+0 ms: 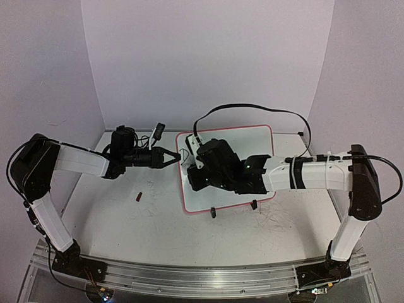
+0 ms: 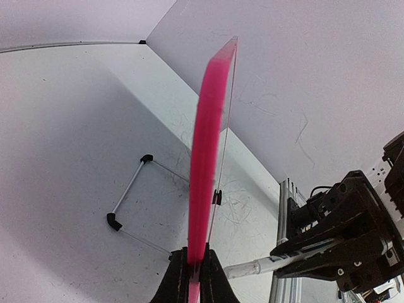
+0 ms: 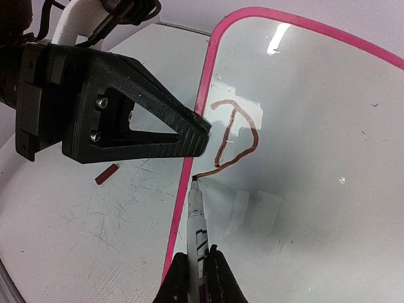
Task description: Write a sentence on the whiteboard
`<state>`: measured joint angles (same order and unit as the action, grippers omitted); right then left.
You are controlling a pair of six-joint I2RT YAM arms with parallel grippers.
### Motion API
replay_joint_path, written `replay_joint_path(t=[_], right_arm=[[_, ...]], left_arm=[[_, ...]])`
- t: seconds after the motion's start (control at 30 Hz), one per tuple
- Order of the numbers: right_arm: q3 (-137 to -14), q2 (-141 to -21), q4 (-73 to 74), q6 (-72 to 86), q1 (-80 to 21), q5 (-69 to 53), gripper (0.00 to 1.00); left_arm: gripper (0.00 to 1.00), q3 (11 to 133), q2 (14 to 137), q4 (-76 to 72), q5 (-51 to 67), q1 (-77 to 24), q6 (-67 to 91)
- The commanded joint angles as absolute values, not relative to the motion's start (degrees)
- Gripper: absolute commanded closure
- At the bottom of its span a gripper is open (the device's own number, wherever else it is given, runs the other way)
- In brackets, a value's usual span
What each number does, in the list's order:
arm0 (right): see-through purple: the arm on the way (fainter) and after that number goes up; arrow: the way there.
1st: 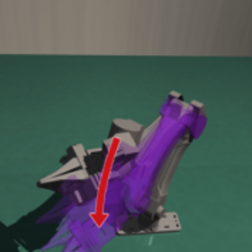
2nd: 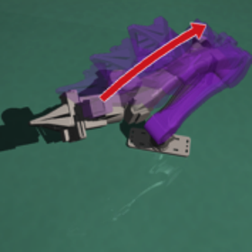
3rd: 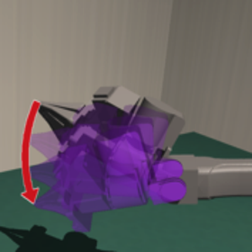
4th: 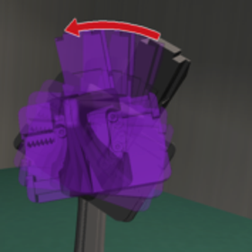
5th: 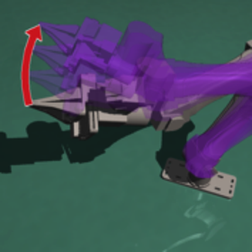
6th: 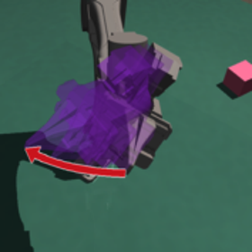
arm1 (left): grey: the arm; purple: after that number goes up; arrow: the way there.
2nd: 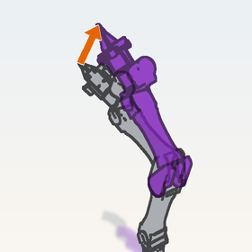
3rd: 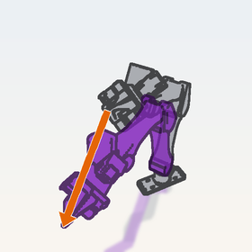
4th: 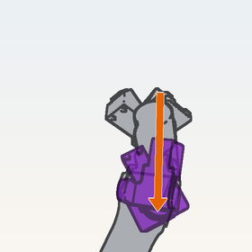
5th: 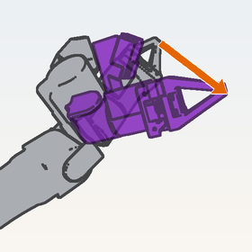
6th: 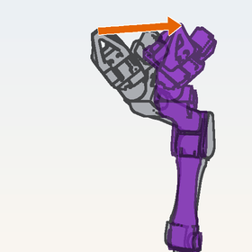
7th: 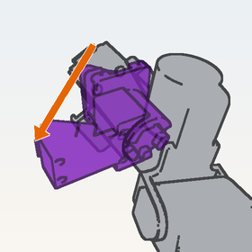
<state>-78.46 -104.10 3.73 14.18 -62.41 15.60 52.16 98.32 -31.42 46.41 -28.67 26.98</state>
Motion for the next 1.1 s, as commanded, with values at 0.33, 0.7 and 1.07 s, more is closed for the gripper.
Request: replay_joint_path(t=[0.33, 0.7, 1.07], right_arm=[[-77.86, -98.62, 0.44, 12.04, -61.09, 19.62, 1.00], [-79.01, -100.23, 0.53, 12.04, -59.94, 19.42, 1.00], [-79.25, -101.10, 0.62, 11.99, -59.85, 18.46, 1.00]], left_arm=[[1.00, 53.86, 96.45, -30.48, 46.30, -28.70, 27.25], [1.00, 53.91, 96.25, -30.45, 46.47, -28.74, 27.25], [1.00, 53.90, 96.28, -30.48, 46.51, -28.72, 27.25]])
